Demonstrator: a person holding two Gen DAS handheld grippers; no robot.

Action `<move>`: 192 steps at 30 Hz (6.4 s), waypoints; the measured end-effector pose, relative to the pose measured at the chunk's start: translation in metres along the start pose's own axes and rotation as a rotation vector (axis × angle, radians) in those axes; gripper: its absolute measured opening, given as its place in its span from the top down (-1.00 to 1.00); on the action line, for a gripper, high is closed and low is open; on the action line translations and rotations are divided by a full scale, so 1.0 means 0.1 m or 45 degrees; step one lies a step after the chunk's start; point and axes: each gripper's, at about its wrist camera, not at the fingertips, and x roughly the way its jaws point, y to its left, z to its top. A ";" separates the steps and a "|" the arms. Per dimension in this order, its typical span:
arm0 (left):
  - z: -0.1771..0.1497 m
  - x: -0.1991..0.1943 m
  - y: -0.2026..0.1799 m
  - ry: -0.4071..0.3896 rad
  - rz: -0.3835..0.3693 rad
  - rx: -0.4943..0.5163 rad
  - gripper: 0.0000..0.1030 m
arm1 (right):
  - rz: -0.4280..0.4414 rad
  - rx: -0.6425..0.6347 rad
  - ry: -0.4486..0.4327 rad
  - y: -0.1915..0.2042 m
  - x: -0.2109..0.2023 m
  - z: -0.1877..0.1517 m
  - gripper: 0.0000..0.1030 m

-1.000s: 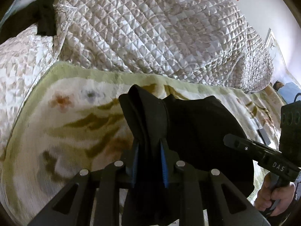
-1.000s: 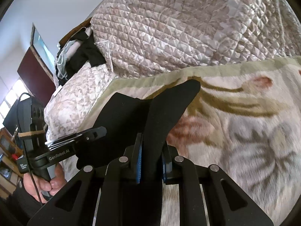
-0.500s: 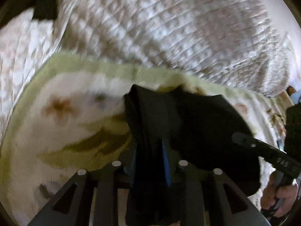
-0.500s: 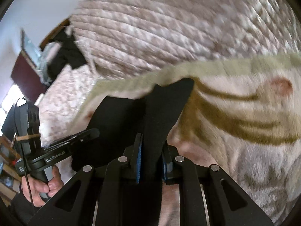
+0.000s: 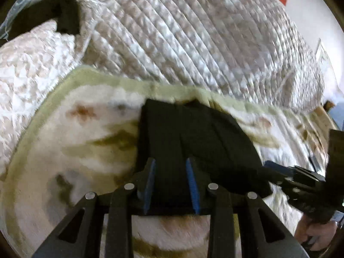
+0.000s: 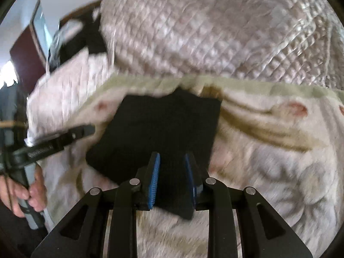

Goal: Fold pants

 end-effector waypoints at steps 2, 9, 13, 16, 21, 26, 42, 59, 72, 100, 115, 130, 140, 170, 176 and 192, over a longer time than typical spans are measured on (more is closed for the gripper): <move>-0.11 0.16 -0.01 0.074 0.028 0.015 0.38 | -0.009 0.002 0.015 -0.02 0.04 -0.05 0.54; -0.15 0.01 0.00 0.046 0.073 -0.010 0.38 | -0.034 -0.042 -0.037 0.07 -0.26 -0.11 0.54; -0.30 -0.17 -0.10 0.017 0.082 -0.008 0.38 | -0.044 -0.053 -0.051 0.13 -0.40 -0.23 0.54; -0.44 -0.25 -0.18 0.013 0.089 -0.005 0.38 | -0.040 -0.054 -0.055 0.17 -0.48 -0.33 0.46; -0.63 -0.24 -0.23 0.048 0.110 0.001 0.36 | -0.059 -0.074 -0.027 0.24 -0.49 -0.51 0.45; -0.69 -0.21 -0.23 0.062 0.141 0.015 0.24 | -0.096 -0.089 -0.009 0.23 -0.43 -0.60 0.44; -0.47 -0.14 -0.24 -0.026 0.155 0.018 0.22 | -0.091 -0.034 -0.132 0.17 -0.38 -0.42 0.41; -0.44 0.01 -0.24 -0.038 0.190 0.078 0.30 | -0.104 -0.043 -0.119 0.11 -0.33 -0.46 0.61; -0.56 -0.09 -0.16 0.027 0.181 -0.026 0.30 | -0.103 0.009 -0.090 0.01 -0.31 -0.44 0.61; -0.84 -0.08 -0.35 0.045 0.245 0.072 -0.25 | -0.204 -0.106 -0.040 0.15 -0.26 -0.76 -0.18; -0.85 -0.07 -0.34 0.047 0.246 0.076 -0.27 | -0.203 -0.107 -0.047 0.13 -0.26 -0.77 -0.20; -0.86 -0.07 -0.36 0.047 0.253 0.084 -0.28 | -0.198 -0.112 -0.061 0.14 -0.27 -0.77 -0.24; -0.86 -0.06 -0.36 0.049 0.254 0.084 -0.29 | -0.185 -0.108 -0.069 0.16 -0.26 -0.77 -0.29; -0.85 -0.06 -0.35 0.061 0.263 0.080 -0.30 | -0.182 -0.103 -0.074 0.16 -0.26 -0.77 -0.33; -0.85 -0.06 -0.34 0.061 0.264 0.082 -0.31 | -0.182 -0.103 -0.074 0.16 -0.26 -0.77 -0.33; -0.85 -0.06 -0.35 0.063 0.265 0.081 -0.31 | -0.183 -0.101 -0.076 0.16 -0.26 -0.78 -0.33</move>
